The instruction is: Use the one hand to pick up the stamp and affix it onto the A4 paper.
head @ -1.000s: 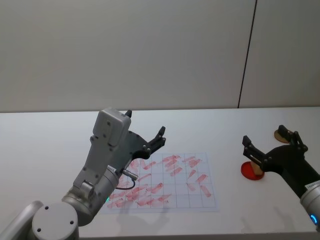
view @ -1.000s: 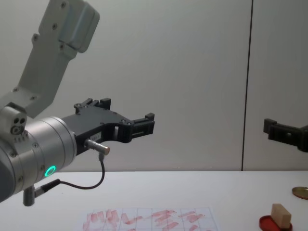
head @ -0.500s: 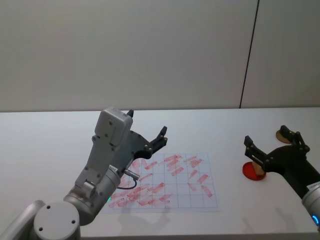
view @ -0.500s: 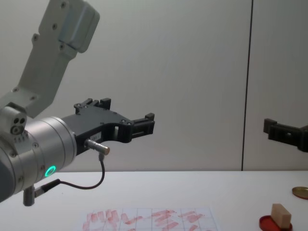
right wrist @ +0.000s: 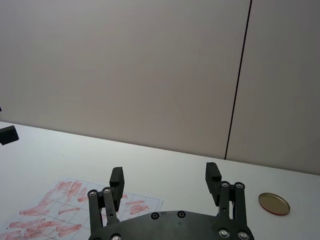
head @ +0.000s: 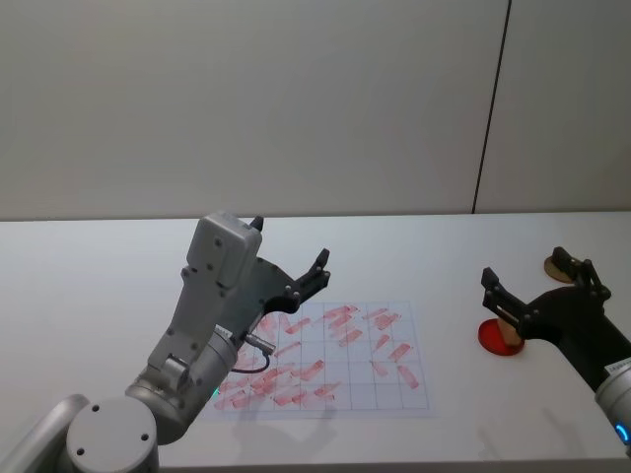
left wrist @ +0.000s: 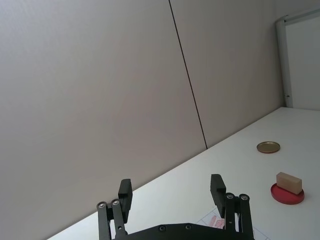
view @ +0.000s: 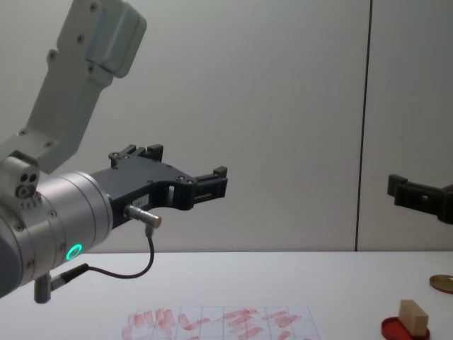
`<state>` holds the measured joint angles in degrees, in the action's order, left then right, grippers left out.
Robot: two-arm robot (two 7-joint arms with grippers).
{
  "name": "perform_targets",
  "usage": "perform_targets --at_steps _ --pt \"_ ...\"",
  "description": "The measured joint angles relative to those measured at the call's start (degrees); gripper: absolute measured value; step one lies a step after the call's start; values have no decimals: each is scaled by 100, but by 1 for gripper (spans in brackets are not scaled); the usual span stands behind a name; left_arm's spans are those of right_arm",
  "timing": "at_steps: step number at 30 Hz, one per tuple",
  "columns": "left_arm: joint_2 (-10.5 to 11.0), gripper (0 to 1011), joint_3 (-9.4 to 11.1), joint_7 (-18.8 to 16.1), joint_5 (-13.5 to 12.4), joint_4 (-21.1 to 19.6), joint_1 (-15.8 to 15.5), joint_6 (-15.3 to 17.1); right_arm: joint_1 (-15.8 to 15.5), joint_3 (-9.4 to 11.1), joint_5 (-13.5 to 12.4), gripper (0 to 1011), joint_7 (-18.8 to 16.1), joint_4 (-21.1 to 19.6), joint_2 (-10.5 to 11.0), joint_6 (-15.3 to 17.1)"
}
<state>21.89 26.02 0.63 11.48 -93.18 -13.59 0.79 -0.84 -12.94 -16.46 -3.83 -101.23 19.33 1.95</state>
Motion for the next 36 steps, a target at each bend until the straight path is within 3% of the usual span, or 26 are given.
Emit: perform_targets --at_steps 8,17,36 --pt "0 993 0 0 0 0 0 0 13 32 1 1001 51 0 4 40" --pt "0 993 0 0 0 0 0 0 126 98 35 1001 294 151 -22 355" --pt "0 993 0 0 0 0 0 0 844 93 275 1001 584 1273 -394 911"
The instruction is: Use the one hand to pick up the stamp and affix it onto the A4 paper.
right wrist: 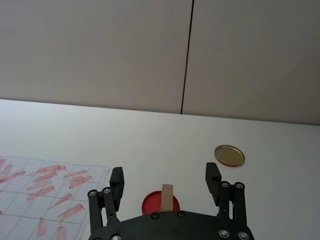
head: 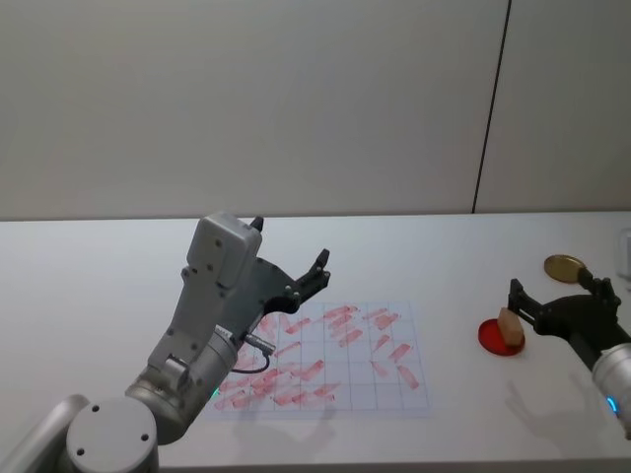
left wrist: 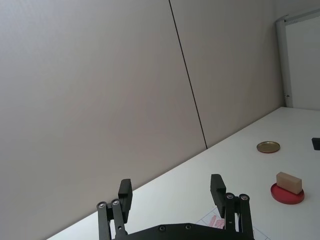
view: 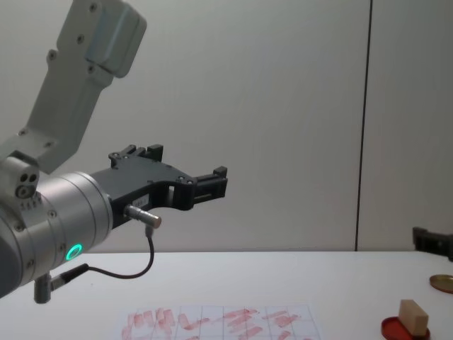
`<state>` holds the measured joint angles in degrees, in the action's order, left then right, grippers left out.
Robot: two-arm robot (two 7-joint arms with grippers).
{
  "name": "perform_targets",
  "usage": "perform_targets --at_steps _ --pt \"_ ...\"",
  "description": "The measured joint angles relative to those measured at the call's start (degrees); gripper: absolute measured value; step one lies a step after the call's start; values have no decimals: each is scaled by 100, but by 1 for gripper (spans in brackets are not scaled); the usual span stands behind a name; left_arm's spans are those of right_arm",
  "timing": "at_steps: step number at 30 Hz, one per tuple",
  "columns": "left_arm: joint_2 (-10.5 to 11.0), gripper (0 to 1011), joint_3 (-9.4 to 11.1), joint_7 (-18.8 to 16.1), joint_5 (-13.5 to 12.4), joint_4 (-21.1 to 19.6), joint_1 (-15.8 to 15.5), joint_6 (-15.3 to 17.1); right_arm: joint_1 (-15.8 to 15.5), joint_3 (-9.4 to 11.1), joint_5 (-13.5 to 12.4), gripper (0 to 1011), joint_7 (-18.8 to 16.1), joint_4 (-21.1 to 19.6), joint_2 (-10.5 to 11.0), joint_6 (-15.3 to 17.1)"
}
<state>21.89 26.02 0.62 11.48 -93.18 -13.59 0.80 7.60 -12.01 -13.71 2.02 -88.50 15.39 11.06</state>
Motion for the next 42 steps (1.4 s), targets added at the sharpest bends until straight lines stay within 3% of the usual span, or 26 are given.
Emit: perform_targets --at_steps 18,30,42 --pt "0 993 0 0 0 0 0 0 698 -57 10 1001 256 1170 -420 274" --pt "0 993 0 0 0 0 0 0 1124 -27 -262 1001 185 1971 -619 179" --pt "0 993 0 0 0 0 0 0 1592 -16 -303 1001 60 2876 -792 23"
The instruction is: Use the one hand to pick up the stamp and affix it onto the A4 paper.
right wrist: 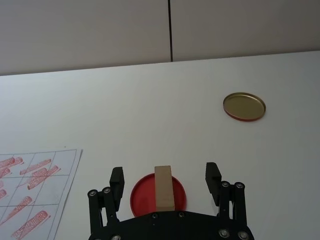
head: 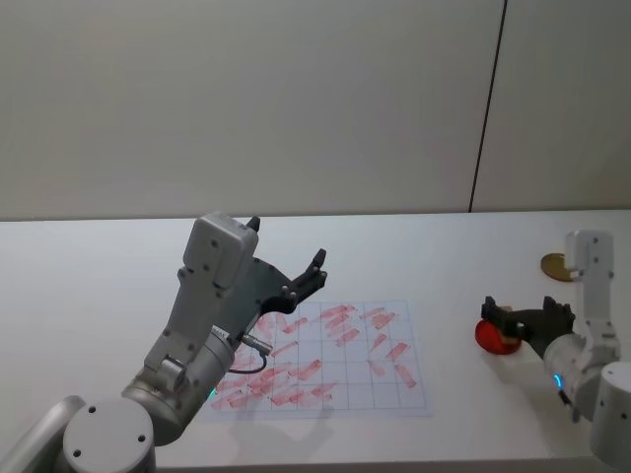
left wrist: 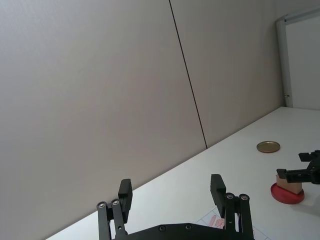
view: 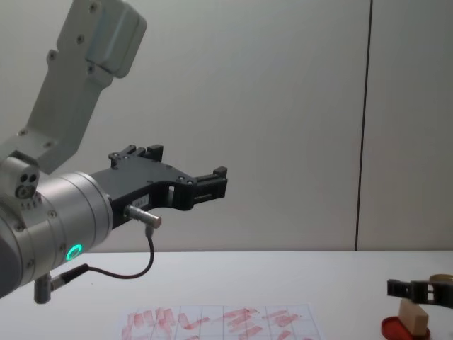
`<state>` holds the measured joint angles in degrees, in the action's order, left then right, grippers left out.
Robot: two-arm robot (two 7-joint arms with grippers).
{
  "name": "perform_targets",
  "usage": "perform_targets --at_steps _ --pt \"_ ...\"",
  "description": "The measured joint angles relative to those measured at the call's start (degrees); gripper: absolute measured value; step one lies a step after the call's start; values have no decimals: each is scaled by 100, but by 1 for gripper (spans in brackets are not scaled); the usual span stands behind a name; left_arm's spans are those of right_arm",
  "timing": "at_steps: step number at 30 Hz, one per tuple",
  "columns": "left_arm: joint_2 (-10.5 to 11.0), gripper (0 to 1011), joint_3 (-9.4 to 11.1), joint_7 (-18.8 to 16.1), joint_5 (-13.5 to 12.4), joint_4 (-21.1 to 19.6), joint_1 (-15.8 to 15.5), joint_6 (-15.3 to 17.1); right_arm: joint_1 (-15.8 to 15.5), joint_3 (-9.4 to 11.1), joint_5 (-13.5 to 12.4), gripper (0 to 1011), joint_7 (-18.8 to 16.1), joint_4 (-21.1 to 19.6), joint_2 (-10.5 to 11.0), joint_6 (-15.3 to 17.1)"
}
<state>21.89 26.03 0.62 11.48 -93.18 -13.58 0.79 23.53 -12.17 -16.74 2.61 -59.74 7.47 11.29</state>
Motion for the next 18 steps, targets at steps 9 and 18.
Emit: perform_targets --at_steps 9,18 --pt "0 993 0 0 0 0 0 0 332 -26 94 998 -69 647 -117 -79" --pt "0 993 0 0 0 0 0 0 546 -62 204 782 -102 1083 -198 -97"
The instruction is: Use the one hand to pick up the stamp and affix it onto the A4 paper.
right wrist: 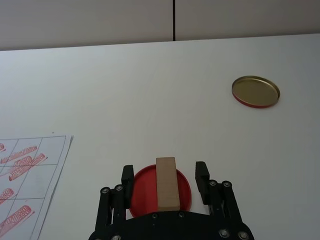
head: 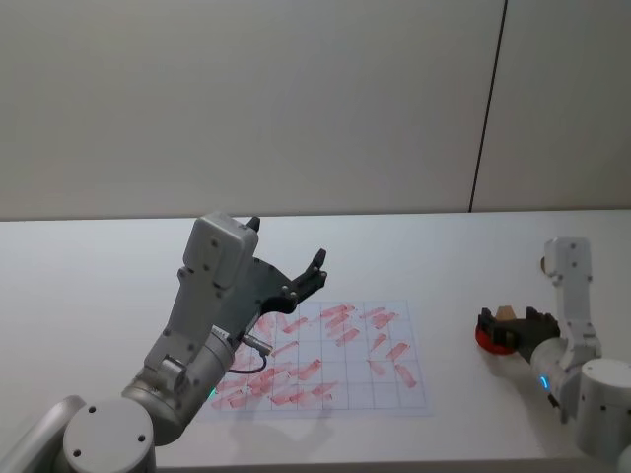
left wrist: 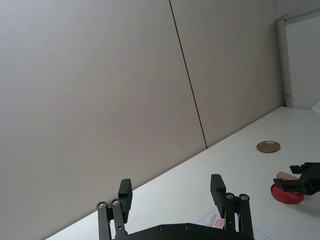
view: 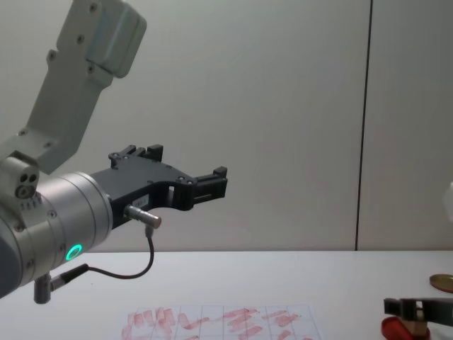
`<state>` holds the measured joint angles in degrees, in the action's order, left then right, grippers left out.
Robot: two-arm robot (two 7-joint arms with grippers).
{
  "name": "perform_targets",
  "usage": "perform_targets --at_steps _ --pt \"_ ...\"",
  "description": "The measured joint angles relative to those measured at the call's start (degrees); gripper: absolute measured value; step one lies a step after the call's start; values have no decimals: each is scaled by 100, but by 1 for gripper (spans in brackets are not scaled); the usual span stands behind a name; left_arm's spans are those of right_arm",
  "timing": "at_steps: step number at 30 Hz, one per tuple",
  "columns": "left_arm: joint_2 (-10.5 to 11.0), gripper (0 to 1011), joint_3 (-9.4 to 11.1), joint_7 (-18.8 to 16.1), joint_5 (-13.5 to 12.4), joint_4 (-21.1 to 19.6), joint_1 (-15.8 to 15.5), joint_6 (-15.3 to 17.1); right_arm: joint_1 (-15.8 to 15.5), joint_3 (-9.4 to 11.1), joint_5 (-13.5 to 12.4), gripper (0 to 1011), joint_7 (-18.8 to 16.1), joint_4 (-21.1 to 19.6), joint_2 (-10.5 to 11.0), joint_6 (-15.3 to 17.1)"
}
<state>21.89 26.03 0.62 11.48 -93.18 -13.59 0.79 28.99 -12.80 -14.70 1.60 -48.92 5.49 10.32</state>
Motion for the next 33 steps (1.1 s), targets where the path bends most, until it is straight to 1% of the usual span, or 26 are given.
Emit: perform_targets --at_steps 1,2,3,5,7,8,9,10,11,15,16,17,20,33 --pt "0 993 0 0 0 0 0 0 12 -2 9 782 0 26 -5 2" --pt "0 993 0 0 0 0 0 0 41 -8 24 731 0 88 -16 5" --pt "0 993 0 0 0 0 0 0 53 -12 34 705 0 115 -21 7" --pt "0 993 0 0 0 0 0 0 85 -18 54 622 5 180 -36 10" --pt "0 993 0 0 0 0 0 0 105 -21 66 590 9 221 -45 10" --pt "0 993 0 0 0 0 0 0 110 -22 73 521 12 232 -48 10" --pt "0 993 0 0 0 0 0 0 126 -26 85 505 18 264 -56 10" --pt "0 993 0 0 0 0 0 0 137 -30 96 461 25 284 -62 7" --pt "0 993 0 0 0 0 0 0 137 -30 96 461 25 284 -62 7" --pt "0 993 0 0 0 0 0 0 154 -42 129 321 57 312 -79 0" --pt "0 993 0 0 0 0 0 0 155 -44 135 306 63 312 -81 0" --pt "0 993 0 0 0 0 0 0 155 -47 146 250 78 312 -85 0" --pt "0 993 0 0 0 0 0 0 155 -52 165 220 108 312 -91 14" --pt "0 993 0 0 0 0 0 0 169 -47 219 221 291 322 -121 218"
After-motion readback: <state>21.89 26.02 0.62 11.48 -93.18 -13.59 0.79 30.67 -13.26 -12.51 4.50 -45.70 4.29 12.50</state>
